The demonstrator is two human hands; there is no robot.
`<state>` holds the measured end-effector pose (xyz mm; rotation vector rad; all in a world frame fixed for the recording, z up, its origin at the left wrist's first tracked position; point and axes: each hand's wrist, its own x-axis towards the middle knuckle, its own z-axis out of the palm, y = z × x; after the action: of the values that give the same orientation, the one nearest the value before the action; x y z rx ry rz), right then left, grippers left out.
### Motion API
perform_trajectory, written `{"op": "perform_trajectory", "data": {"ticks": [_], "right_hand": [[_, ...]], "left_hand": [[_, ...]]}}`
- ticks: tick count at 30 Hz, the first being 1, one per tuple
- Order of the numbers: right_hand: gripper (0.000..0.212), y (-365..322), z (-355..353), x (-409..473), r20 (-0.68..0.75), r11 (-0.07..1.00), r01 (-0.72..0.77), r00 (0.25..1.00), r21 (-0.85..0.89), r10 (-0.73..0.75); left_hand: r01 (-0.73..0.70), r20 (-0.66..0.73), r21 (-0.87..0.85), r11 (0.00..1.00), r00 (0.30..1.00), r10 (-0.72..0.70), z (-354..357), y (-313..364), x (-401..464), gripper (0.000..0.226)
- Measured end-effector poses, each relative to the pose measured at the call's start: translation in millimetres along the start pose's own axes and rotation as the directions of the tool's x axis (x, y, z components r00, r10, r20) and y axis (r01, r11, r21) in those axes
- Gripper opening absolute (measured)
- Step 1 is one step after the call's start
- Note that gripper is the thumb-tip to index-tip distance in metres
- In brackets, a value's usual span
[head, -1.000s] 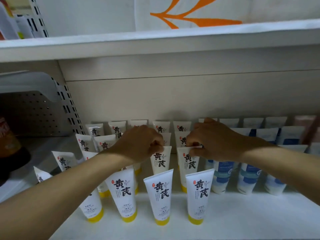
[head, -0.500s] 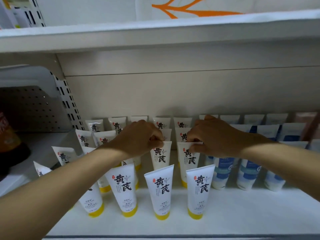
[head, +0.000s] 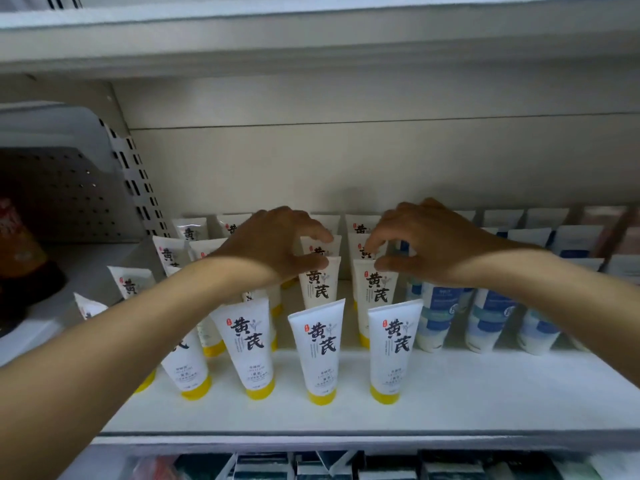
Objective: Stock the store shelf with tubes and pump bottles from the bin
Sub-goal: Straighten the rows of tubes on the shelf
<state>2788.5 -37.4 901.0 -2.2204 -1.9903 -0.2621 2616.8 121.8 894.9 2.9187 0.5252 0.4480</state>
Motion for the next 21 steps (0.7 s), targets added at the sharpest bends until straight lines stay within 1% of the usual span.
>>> {"op": "perform_trajectory", "data": {"ticks": [2, 3, 5, 6, 7, 8, 10, 12, 14, 17, 21], "right_hand": [[0.022, -5.9, -6.4, -5.2, 0.008, 0.998, -0.026, 1.0, 0.05, 0.026], [0.02, -8.4, -9.7, -9.8, 0.011, 0.992, -0.042, 0.999, 0.115, 0.041], [0.016, -13.2, -16.4, -22.8, 0.001, 0.953, -0.065, 0.998, 0.296, 0.067], [0.018, -15.3, -19.2, -30.9, -0.005, 0.936, -0.064, 0.998, 0.346, 0.07], [0.022, -17.6, -21.4, -38.6, 0.009, 0.932, -0.063, 0.998, 0.358, 0.064], [0.027, -20.1, -22.2, -45.0, 0.044, 0.939, -0.073, 0.997, 0.336, 0.062], [0.037, -25.2, -20.5, -52.4, 0.108, 0.978, -0.073, 0.993, 0.194, 0.052], [0.038, -29.8, -14.5, -54.0, 0.145, 0.998, -0.048, 0.989, 0.048, 0.04], [0.034, -32.7, -5.9, -53.5, 0.18, 0.999, -0.049, 0.983, 0.019, 0.045], [0.025, -32.8, 5.7, -52.9, 0.212, 0.997, -0.067, 0.976, 0.04, 0.057], [0.013, -31.5, 14.2, -54.6, 0.195, 0.992, -0.095, 0.978, 0.087, 0.077]], "left_hand": [[0.003, -0.055, -0.007, 1.0, 0.998, -0.003, -8.5, 9.7, -6.4, 0.03], [0.024, -0.072, -0.064, 0.998, 0.997, -0.028, -12.6, 13.8, -10.8, 0.027], [0.06, -0.079, -0.248, 0.967, 0.994, -0.082, -19.1, 21.1, -24.1, 0.023], [0.046, -0.074, -0.274, 0.961, 0.995, -0.069, -21.2, 25.1, -32.2, 0.023], [0.02, -0.063, -0.222, 0.975, 0.997, -0.035, -21.3, 27.9, -39.4, 0.027], [0.002, -0.041, -0.122, 0.992, 0.999, -0.007, -20.3, 30.5, -45.9, 0.035], [-0.013, 0.008, 0.115, 0.993, 1.0, 0.013, -14.0, 34.7, -55.9, 0.049], [-0.023, 0.023, 0.255, 0.967, 1.0, 0.018, -3.6, 33.7, -59.2, 0.051], [-0.05, 0.045, 0.312, 0.949, 0.998, 0.037, 4.4, 33.9, -60.2, 0.043], [-0.029, 0.057, 0.31, 0.95, 0.998, 0.012, 7.7, 35.5, -60.0, 0.031], [-0.025, 0.013, 0.331, 0.943, 1.0, 0.021, 10.6, 35.8, -58.8, 0.032]]}}
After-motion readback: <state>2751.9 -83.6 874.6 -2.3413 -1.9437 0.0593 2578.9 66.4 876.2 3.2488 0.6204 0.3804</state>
